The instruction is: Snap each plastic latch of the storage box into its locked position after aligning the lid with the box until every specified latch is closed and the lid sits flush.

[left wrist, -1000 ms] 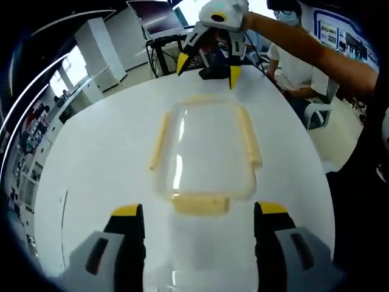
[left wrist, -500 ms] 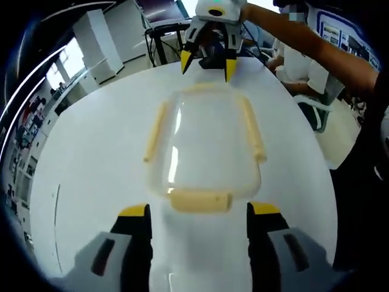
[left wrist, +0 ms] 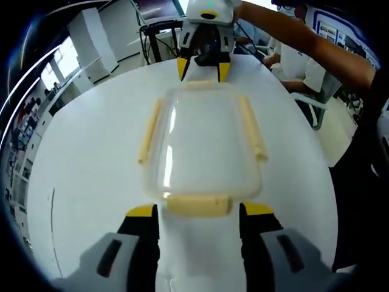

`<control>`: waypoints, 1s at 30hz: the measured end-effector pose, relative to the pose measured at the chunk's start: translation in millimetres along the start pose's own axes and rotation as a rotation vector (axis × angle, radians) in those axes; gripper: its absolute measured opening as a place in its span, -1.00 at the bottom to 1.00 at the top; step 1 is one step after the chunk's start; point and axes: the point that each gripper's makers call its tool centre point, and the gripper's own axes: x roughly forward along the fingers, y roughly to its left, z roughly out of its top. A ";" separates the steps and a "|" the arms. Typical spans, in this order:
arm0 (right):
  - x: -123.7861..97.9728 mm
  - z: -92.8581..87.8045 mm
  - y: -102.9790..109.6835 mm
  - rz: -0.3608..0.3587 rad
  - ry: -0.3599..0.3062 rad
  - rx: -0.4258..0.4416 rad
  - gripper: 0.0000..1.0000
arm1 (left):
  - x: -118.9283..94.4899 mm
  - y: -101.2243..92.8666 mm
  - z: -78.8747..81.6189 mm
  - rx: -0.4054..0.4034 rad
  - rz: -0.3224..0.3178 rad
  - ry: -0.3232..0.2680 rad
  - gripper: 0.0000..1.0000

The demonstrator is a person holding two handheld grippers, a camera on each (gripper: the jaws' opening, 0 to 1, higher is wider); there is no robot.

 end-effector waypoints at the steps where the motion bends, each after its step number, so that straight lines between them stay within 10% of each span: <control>1: 0.0 -1.3 0.3 0.004 0.003 0.002 -0.10 | 0.2 0.7 0.7 0.003 0.002 -0.001 0.05; 30: 1.9 0.8 0.6 0.097 -0.003 0.024 -0.15 | 2.6 -0.2 1.3 0.037 -0.047 -0.004 -0.01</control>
